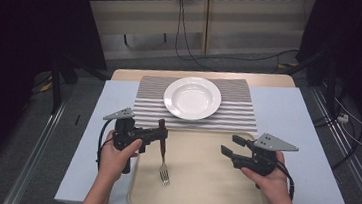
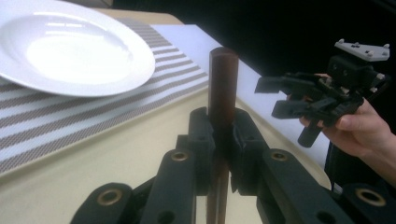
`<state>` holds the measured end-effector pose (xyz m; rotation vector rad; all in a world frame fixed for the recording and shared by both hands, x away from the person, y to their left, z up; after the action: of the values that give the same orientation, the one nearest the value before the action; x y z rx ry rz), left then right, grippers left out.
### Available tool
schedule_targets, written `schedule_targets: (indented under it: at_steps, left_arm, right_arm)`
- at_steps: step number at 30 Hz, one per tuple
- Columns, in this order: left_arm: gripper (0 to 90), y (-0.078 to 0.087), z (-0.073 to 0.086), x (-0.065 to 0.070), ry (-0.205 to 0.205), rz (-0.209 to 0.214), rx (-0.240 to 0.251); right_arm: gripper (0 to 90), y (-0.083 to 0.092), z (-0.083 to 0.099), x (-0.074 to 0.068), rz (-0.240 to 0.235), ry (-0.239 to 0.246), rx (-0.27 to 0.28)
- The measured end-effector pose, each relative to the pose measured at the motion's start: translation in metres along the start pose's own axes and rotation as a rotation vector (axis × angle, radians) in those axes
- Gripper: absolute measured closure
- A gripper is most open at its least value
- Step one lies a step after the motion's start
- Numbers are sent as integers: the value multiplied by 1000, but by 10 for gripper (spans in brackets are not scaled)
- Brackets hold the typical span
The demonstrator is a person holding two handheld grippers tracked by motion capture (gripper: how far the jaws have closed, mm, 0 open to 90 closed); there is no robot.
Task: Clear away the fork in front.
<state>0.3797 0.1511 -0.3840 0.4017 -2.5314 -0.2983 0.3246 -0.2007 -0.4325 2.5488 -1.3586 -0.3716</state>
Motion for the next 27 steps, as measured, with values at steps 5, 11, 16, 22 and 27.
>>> schedule_targets:
  at_steps: [5,11,16,22,27]
  left_arm:
    - [808,7,3,-3,24,7,-9]
    - [807,17,6,-9,48,14,-13]
    - [790,16,11,-16,28,-29,1]
    - [730,-5,29,-33,16,-78,-76]
    - [706,-5,35,-38,16,-95,-101]
  right_arm:
    - [367,6,1,3,3,-6,-1]
    - [329,13,5,6,11,0,-17]
    - [317,20,6,9,20,3,-18]
    - [311,26,10,13,25,-10,-13]
    - [307,28,10,16,29,-25,2]
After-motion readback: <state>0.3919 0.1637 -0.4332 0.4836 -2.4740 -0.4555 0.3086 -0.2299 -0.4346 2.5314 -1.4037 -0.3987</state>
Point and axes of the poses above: each handheld gripper's, and its own axes: y roughly backward along the jaws, z roughly out of its underside, x roughly to its right, the point moved 2 cm from there along -y, roughly forward along the jaws, and after that the axes turned 8 degrees about z, right-handed, at the moved point
